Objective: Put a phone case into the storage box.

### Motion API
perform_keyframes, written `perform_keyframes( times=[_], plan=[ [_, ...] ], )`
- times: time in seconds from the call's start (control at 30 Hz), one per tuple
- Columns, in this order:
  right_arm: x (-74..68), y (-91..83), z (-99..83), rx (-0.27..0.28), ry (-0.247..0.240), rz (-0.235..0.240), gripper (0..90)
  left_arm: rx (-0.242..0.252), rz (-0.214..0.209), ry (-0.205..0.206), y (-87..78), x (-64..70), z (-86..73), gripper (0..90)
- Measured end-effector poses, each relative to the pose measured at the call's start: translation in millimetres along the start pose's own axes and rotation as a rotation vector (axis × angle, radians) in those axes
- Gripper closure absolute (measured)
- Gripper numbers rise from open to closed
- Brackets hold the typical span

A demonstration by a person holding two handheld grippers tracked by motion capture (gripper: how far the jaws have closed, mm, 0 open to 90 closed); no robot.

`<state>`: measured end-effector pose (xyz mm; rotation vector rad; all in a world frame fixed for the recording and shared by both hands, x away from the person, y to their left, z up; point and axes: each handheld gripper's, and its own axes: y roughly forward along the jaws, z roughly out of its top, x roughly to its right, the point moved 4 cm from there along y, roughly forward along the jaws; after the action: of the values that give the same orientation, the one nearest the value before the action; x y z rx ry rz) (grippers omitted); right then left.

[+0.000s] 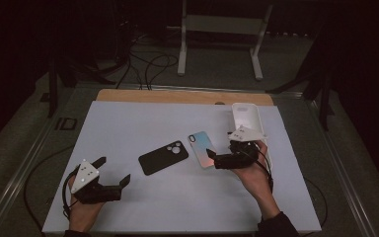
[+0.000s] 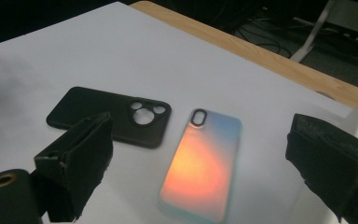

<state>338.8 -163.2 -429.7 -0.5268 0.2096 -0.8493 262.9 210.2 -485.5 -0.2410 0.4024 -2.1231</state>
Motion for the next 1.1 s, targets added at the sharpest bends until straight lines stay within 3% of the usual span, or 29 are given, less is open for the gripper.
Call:
perform_keyframes(
  times=[0.57, 1.1],
  plan=[
    [-3.4, 36.3, 6.9, -0.066, 0.007, 0.012, 7.4, -0.002, -0.003, -0.001, 0.6, 0.5, -0.5, 0.0],
    [-2.0, 75.2, -3.6, -0.189, 0.043, 0.021, 7.4, -0.004, -0.005, 0.002, 1.2, 0.2, -0.9, 0.0]
  ],
)
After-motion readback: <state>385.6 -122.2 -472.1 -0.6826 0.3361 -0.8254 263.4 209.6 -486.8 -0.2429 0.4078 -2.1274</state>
